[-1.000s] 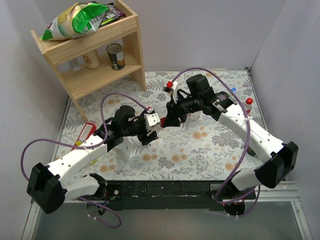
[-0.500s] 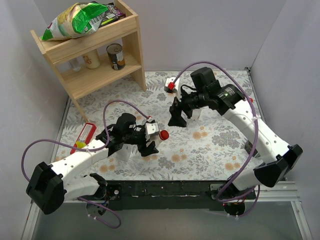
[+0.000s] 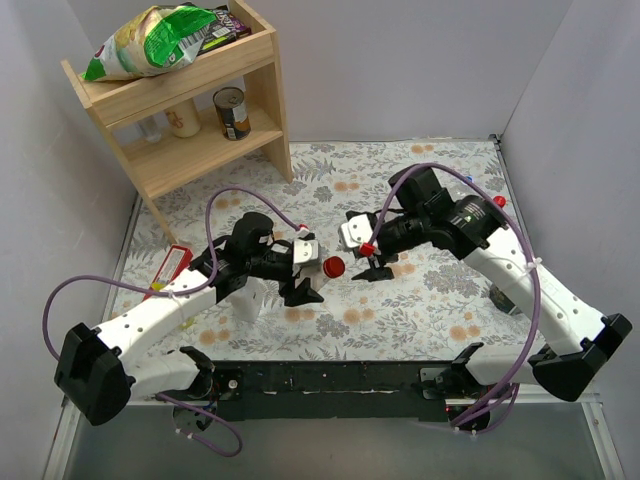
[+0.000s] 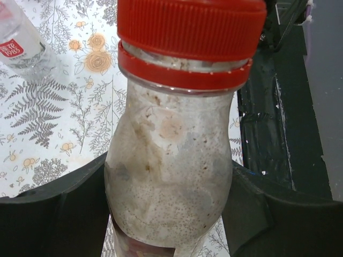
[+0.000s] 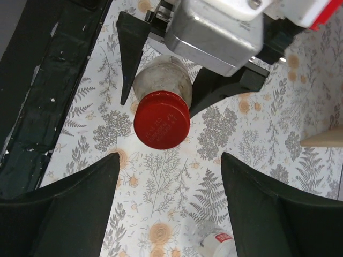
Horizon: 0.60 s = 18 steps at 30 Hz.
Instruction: Screw on the bottle caps
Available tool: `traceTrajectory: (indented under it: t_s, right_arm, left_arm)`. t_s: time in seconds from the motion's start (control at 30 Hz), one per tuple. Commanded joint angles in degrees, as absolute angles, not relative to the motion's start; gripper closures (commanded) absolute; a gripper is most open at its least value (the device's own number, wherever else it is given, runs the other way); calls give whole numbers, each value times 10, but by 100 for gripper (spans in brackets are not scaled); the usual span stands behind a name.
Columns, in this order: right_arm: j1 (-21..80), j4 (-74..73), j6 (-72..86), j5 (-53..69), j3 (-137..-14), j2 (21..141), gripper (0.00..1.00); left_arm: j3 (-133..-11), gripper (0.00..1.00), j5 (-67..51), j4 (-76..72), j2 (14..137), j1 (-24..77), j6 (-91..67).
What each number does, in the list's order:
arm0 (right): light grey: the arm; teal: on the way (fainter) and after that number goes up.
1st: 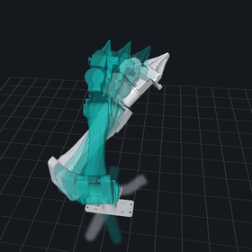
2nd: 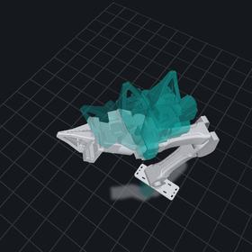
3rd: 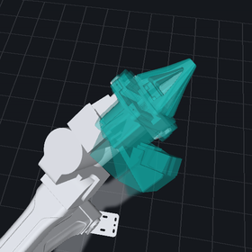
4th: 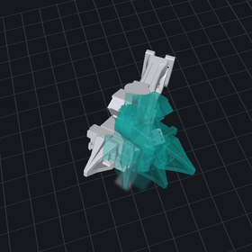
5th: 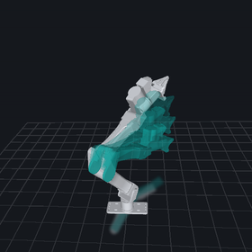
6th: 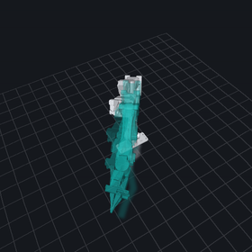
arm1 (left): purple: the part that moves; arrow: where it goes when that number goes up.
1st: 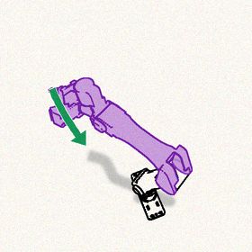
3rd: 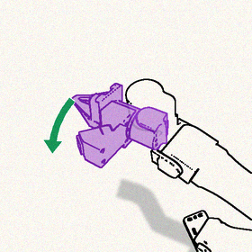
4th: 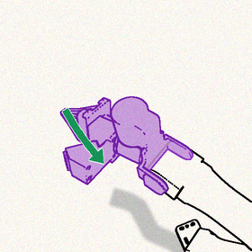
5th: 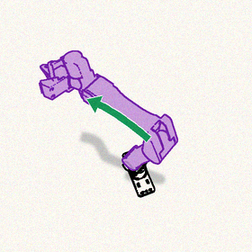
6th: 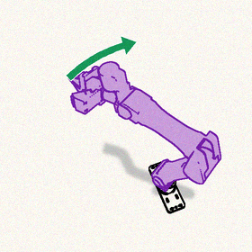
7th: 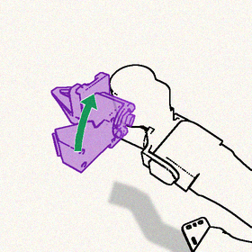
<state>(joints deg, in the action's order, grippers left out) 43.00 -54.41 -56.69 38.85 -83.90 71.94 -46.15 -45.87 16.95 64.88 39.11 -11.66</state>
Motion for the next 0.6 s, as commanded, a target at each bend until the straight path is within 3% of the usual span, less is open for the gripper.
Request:
traceTrajectory:
  t_s: [0.0, 0.33, 0.57]
  right_arm:
    - [457, -564, -649, 409, -861, 728, 19]
    - [496, -558, -654, 398, -869, 737, 28]
    - [497, -548, -655, 377, -869, 745, 44]
  left_arm:
    - [-495, 100, -482, 198, 653, 389, -87]
    - [-508, 100, -478, 198, 657, 390, -78]
    - [-513, 100, -478, 198, 660, 390, -76]
